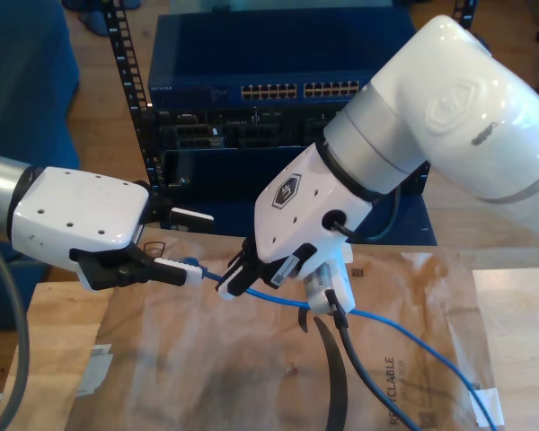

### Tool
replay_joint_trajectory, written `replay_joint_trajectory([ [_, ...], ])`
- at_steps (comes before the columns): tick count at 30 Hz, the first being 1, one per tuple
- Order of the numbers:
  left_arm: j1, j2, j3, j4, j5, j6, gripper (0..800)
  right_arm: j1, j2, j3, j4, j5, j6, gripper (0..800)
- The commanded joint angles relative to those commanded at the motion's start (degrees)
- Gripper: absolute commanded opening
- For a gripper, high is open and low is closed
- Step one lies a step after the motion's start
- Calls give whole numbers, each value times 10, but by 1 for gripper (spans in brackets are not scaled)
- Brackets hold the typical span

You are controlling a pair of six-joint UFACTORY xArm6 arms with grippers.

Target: Grab the cable and plug it in

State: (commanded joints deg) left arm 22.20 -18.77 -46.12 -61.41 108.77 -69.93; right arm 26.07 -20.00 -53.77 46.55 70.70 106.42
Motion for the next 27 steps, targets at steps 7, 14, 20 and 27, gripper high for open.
replay_joint_trajectory([
  [7,11,0,1,-1,13,22,716,-36,0,0,47,33,-17,2],
  [14,11,0,1,-1,25,25,638,-47,0,1,63,45,-24,4],
  [20,12,0,1,-1,26,25,523,-49,0,4,63,45,-24,6],
  [27,32,4,1,-23,27,25,443,-49,0,7,63,45,-24,6],
])
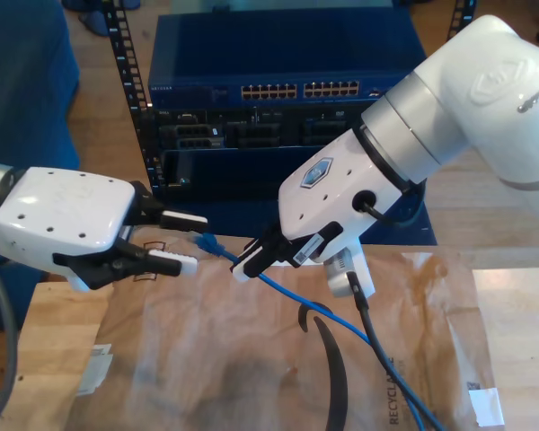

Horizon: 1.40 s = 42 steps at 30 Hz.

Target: Grab the cable and plug it in

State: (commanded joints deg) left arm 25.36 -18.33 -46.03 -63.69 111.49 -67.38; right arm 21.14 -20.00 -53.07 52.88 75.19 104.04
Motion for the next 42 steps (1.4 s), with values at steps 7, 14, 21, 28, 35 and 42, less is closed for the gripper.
replay_joint_trajectory([
  [7,1,2,0,1,-2,0,361,0,0,0,1,0,0,7],
  [14,1,2,2,0,-1,0,303,0,1,0,1,-1,0,7],
  [21,2,2,2,1,-2,0,205,1,1,-1,1,-1,0,9],
  [28,3,2,5,2,-6,-1,30,2,1,-3,1,-1,-2,97],
  [35,3,5,4,2,-1,-11,6,-5,-8,-10,0,-5,-63,677],
  [42,26,62,-8,1,11,-139,6,-9,-77,3,-4,-66,-160,794],
])
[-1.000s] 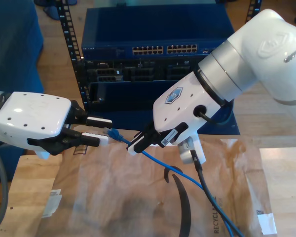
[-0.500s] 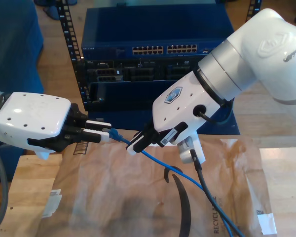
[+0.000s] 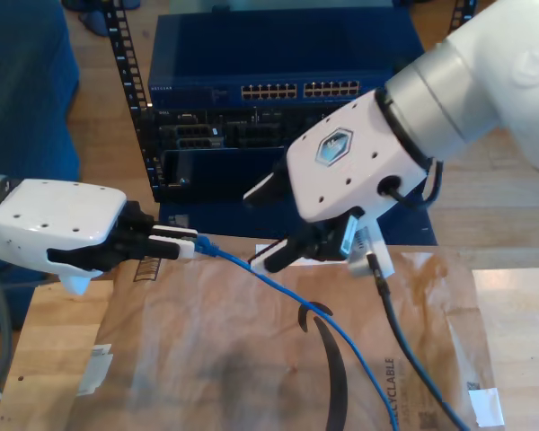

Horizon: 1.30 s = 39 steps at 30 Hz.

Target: Grab the cable and plug it in

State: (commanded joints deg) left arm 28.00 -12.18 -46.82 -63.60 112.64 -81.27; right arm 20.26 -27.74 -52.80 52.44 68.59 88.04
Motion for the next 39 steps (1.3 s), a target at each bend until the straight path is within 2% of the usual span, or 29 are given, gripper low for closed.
replay_joint_trajectory([
  [4,8,48,-19,-9,57,-54,6,4,-48,22,-2,-64,-67,794],
  [7,8,72,-19,-43,106,-98,6,21,-71,43,-1,-89,-99,794],
  [11,9,102,-23,-52,169,-130,6,66,-84,81,-1,-184,-150,792],
  [16,9,113,-23,-52,174,-131,7,152,-84,98,-3,-295,-200,793],
  [21,9,149,-25,-50,172,-133,7,202,-103,128,-2,-359,-217,793],
  [25,11,150,-26,-55,171,-134,7,207,-114,138,-1,-364,-217,793],
  [29,19,156,-25,-105,178,-150,8,217,-114,154,-1,-365,-217,777],
  [39,19,160,-20,-105,198,-158,18,250,-99,158,-1,-417,-244,772],
])
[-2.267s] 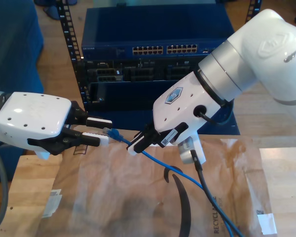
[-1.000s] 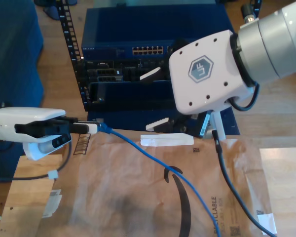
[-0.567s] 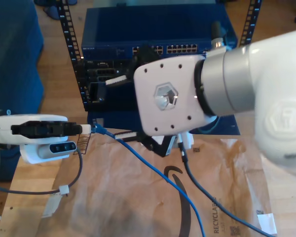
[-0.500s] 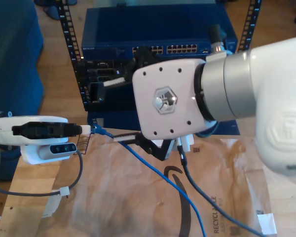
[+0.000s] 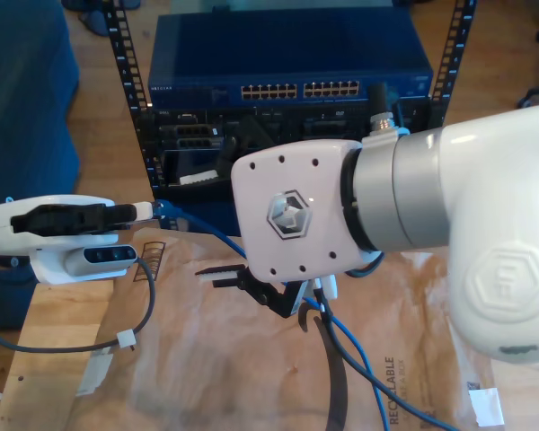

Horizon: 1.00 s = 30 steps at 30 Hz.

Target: Grab the cable and plug it in

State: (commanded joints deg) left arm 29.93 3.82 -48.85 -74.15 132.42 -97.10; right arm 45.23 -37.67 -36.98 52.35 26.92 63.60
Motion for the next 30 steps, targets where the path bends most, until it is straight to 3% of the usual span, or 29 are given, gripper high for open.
replay_joint_trajectory([
  [11,-2,0,3,0,-1,0,26,11,19,-8,4,-11,1,671],
  [19,-2,0,4,0,1,1,29,11,19,-7,7,-38,4,453],
  [30,-3,0,6,0,10,3,31,19,18,-9,7,-38,6,450],
])
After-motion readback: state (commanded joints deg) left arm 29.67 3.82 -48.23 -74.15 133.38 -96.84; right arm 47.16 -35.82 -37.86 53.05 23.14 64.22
